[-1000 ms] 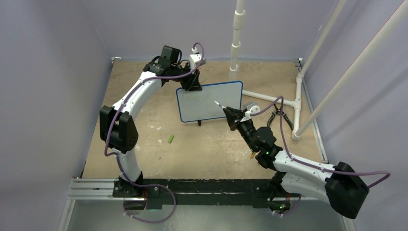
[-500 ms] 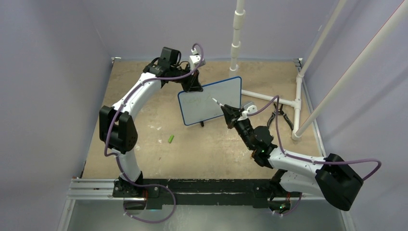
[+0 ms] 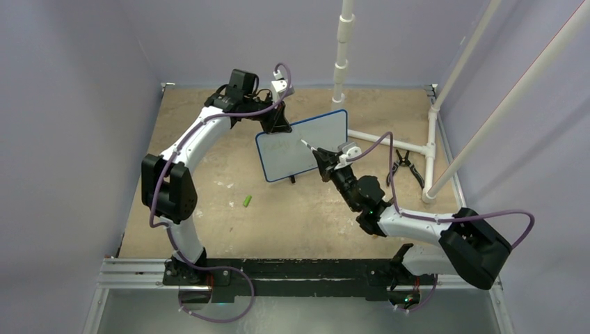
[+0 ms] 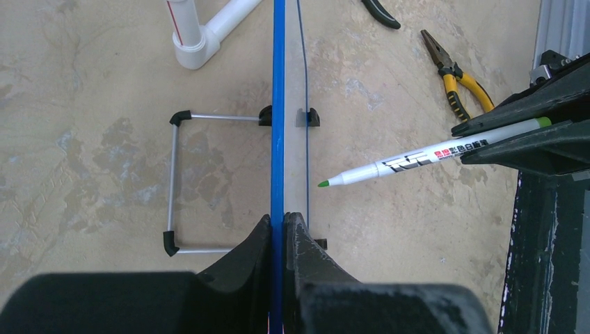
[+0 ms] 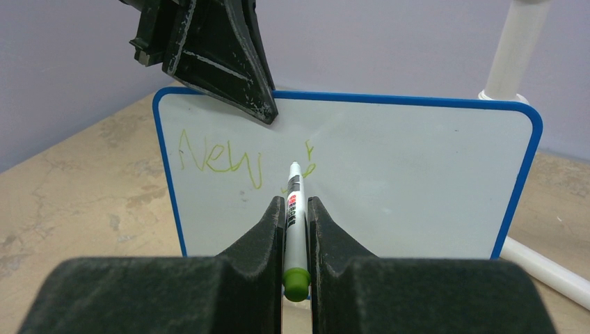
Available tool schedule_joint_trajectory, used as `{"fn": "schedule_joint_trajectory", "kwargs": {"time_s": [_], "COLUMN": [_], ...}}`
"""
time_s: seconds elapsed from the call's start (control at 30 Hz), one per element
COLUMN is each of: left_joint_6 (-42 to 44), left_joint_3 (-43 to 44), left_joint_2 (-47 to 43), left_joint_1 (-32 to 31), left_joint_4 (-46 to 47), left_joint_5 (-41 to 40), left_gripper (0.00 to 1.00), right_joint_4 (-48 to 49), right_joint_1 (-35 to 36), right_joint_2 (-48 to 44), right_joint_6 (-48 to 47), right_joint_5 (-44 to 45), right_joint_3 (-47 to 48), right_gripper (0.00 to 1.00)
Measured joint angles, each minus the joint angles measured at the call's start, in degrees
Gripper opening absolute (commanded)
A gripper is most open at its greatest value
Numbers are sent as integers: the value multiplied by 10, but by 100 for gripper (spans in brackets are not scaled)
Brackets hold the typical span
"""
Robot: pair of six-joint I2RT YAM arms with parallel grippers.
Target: Write a sentence on the whiteboard
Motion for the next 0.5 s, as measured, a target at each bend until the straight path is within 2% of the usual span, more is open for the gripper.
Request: {"fn": "schedule_joint_trajectory", "kwargs": {"time_s": [0.5], "left_joint_6": [-2], "left_joint_3": [-9], "left_joint_2": [-3], "left_joint_1": [12], "left_joint_4": [2], "left_joint_5": [13], "left_gripper": [0], "right_joint_4": [2], "right_joint_1": [0], "right_joint_2": [47], "right_joint_6": [0], "right_joint_5": [1], "right_joint_3": [19], "right_gripper": [0]}}
